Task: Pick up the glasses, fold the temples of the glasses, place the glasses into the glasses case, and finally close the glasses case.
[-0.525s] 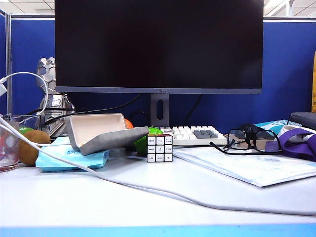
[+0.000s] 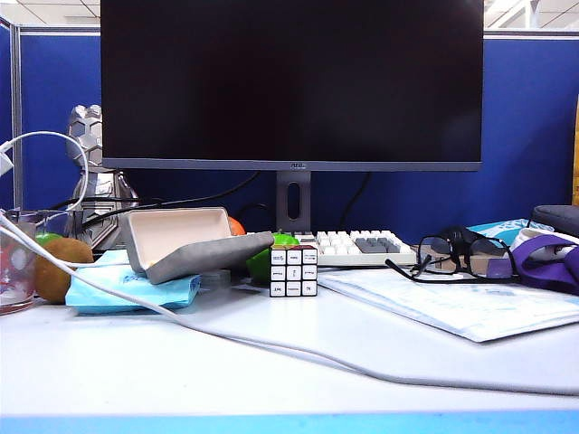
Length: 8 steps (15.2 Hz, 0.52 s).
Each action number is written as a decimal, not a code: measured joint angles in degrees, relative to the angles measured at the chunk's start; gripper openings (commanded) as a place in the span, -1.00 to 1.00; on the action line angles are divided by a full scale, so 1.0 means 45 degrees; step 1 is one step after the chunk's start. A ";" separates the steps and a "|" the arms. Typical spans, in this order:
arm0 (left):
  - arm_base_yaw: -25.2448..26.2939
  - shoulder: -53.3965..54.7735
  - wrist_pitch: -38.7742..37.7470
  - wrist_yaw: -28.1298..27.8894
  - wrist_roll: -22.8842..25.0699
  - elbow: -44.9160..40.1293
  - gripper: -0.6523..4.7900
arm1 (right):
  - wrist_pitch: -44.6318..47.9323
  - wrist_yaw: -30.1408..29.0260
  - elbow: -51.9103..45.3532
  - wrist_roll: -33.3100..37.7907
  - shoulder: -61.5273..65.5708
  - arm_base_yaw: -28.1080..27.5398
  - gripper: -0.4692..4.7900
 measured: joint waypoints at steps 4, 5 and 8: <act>0.0000 0.0034 0.0840 -0.0427 -0.0413 0.1239 -0.78 | -0.0019 0.0005 0.1855 0.0233 0.0874 0.0005 -0.83; 0.0000 0.0272 0.1039 -0.0486 -0.0413 0.1797 -0.78 | 0.0034 0.0005 0.2769 0.0238 0.1608 0.0005 -0.83; 0.0000 0.2846 0.1681 -0.0996 -0.0413 0.4231 -0.78 | 0.0248 -0.0680 0.5576 0.0238 0.4974 0.0010 -0.83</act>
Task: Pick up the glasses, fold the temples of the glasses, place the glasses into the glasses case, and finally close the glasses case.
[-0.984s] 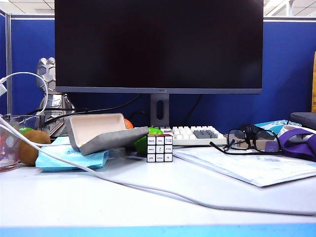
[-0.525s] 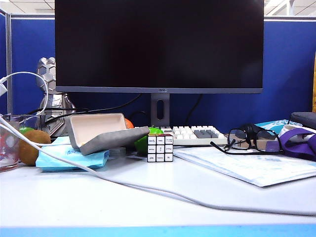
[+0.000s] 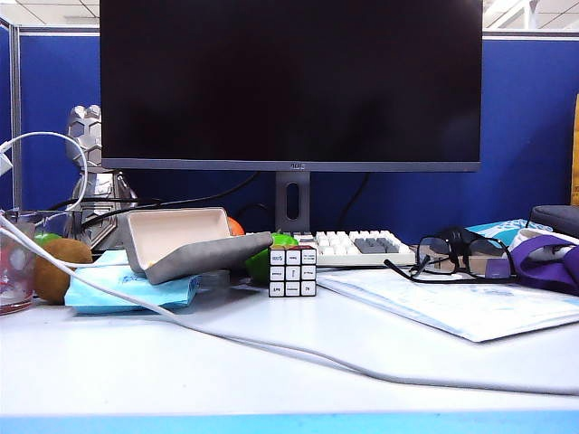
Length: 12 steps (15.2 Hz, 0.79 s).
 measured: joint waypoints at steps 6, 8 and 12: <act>-0.0015 0.5814 0.0102 0.1195 -0.0335 0.5115 -0.78 | -0.0923 -0.1812 0.6013 -0.0010 0.6460 0.0015 -0.83; -0.0049 0.7562 -0.1404 0.1938 -0.0335 0.7174 -0.78 | -0.1681 -0.2637 0.8009 -0.0792 0.8524 0.0029 -0.83; -0.1443 0.9748 -0.3259 0.2584 -0.0316 0.9845 -0.78 | -0.3531 -0.3905 1.0035 -0.1923 1.1458 0.0223 -0.83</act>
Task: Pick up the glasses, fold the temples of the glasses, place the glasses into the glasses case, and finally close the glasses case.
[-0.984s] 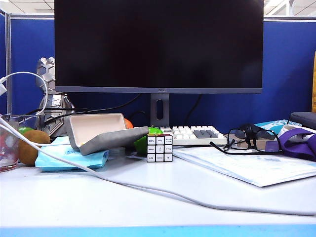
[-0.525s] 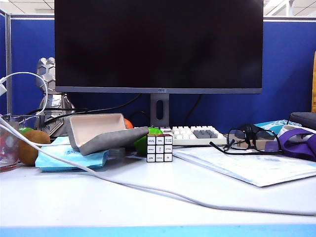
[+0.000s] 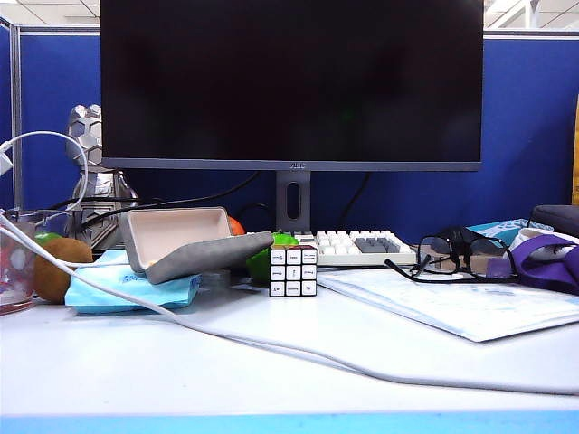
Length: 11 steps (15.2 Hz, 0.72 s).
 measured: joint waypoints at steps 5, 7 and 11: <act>-0.2399 0.1030 -0.0141 0.0097 -0.0010 0.0466 -0.78 | -0.0801 0.0772 0.0491 -0.1923 0.2021 0.1418 -0.83; -0.2841 0.1151 -0.0185 0.0248 -0.0034 0.0466 -0.78 | -0.1375 0.1239 0.0486 -0.2351 0.3021 0.1540 -0.82; -0.2905 0.1209 -0.0165 0.0563 -0.0549 0.0471 -0.78 | -0.1676 0.1637 0.0486 -0.3245 0.4673 0.1564 0.61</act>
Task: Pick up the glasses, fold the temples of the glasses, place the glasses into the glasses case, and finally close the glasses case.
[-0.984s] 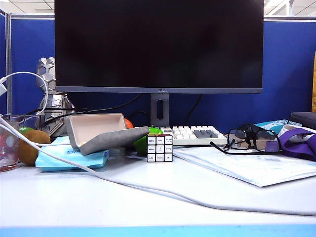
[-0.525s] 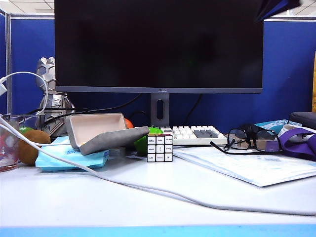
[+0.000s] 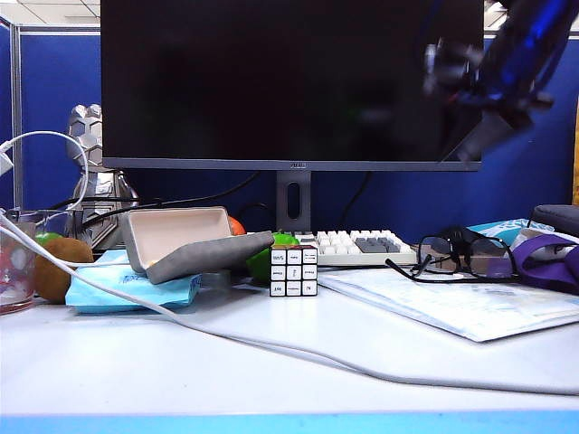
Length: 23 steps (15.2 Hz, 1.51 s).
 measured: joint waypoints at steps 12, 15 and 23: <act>-0.0005 0.0005 -0.0029 0.0301 0.0000 0.0000 -0.78 | 0.0233 0.1593 0.0646 -0.2710 0.3084 0.0131 0.34; -0.0005 0.0000 -0.0029 0.0316 0.0000 0.0000 -0.78 | 0.0214 0.1919 0.0733 -0.2764 0.3614 0.0131 0.23; 0.0000 0.0000 -0.0068 0.0330 0.0000 0.0000 -0.78 | 0.0593 0.2045 0.0782 -0.2851 0.4405 0.0131 -0.51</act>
